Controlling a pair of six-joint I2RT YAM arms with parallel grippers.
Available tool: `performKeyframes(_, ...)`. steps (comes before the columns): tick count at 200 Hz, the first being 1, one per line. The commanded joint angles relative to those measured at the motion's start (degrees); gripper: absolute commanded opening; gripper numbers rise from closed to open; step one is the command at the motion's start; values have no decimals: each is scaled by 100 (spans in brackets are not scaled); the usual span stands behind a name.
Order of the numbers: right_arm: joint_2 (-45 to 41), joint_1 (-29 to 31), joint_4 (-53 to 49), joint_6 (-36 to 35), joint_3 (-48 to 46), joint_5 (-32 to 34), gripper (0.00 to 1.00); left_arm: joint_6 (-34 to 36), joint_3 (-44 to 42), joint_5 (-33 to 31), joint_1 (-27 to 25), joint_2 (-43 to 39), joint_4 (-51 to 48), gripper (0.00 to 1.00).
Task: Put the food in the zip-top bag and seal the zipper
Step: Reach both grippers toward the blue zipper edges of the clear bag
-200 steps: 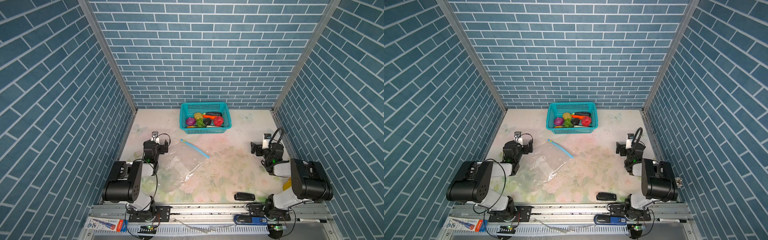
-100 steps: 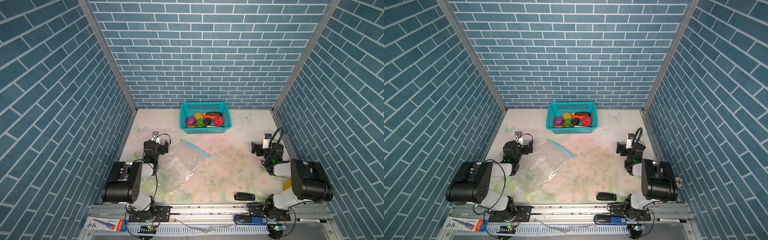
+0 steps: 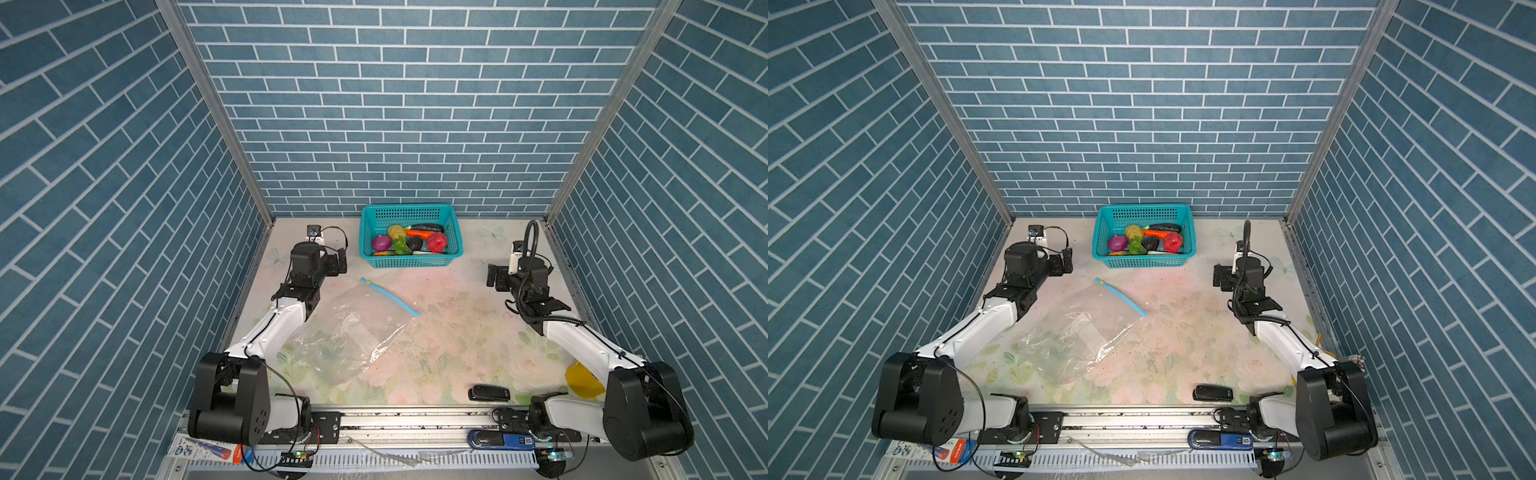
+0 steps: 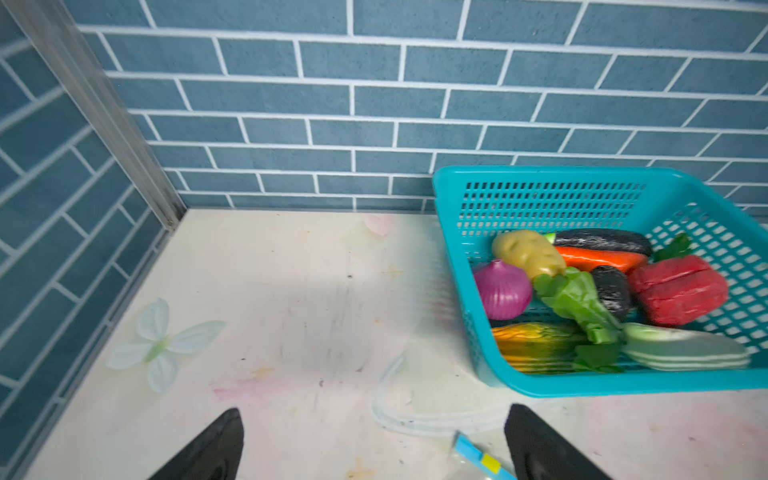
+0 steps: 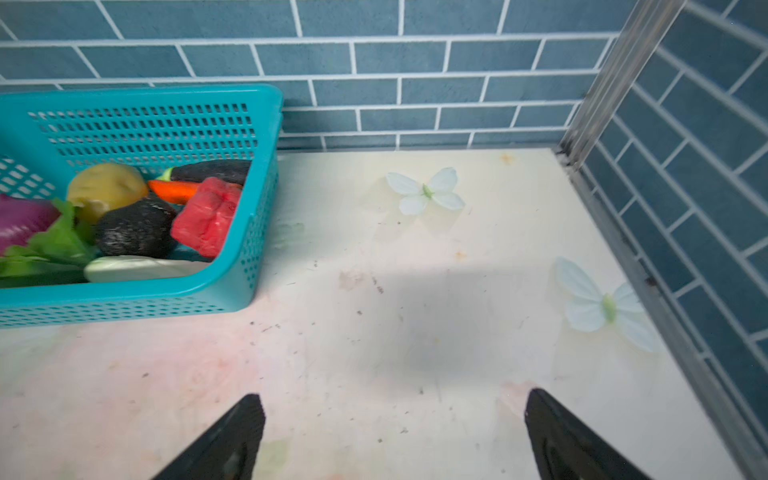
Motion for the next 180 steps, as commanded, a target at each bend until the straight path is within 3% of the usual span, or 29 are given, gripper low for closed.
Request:
performKeyframes(1, 136, 367, -927, 932, 112, -499, 99, -980, 603, 586, -51, 304, -1589, 99)
performKeyframes(31, 643, 719, -1129, 1519, 554, -1780, 99, -1480, 847, 774, -204, 147, -2539, 99)
performKeyframes(90, 1459, 1610, -1634, 1395, 1439, -2787, 99, -1598, 568, 1188, -673, -766, -4043, 99)
performKeyframes(135, 2201, 2060, -1935, 894, 2397, -3284, 95, -1877, -223, 1561, -690, -1478, -4160, 99)
performKeyframes(180, 3082, 2213, -2809, 576, 3548, -3829, 78, -1893, -793, 1615, -690, -1657, -3981, 99)
